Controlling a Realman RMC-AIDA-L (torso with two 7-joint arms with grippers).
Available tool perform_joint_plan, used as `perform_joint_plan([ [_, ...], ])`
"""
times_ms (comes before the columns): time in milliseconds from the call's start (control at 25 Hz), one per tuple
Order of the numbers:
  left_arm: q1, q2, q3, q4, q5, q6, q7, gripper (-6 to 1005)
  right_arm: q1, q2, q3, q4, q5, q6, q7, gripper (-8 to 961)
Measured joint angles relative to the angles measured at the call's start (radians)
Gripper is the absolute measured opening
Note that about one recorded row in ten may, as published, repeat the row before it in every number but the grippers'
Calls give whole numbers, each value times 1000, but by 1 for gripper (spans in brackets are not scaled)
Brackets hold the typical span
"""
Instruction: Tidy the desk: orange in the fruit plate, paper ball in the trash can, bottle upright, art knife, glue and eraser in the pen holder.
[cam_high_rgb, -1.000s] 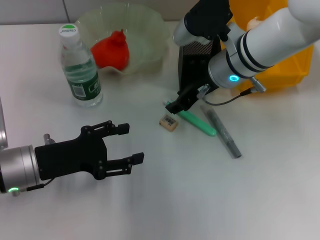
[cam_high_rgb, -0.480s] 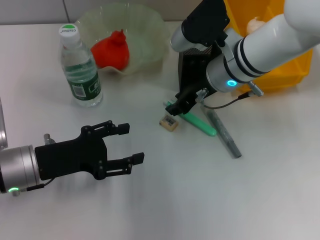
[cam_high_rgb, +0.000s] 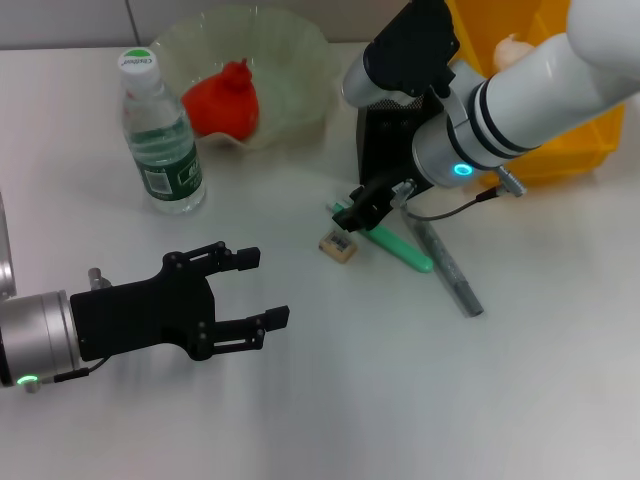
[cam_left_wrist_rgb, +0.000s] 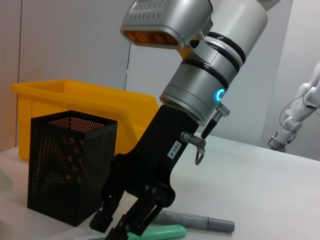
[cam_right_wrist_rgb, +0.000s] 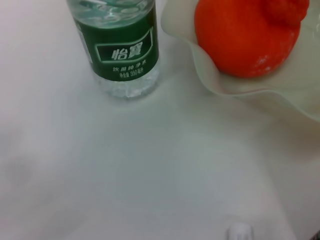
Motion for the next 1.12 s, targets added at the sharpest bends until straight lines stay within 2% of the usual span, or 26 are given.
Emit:
perform_joint_plan([
  [680,0,0,-3,0,-2,6,0,815,-10,0,-18,6,10,20,0,334],
  [920,0,0,-4,0,-3,7,0,815,-12,0,-18,6,10,15,0,223],
  [1120,1,1,-5,0,-3,7,0,814,-18,0,-8,-17,23,-12,0,168],
])
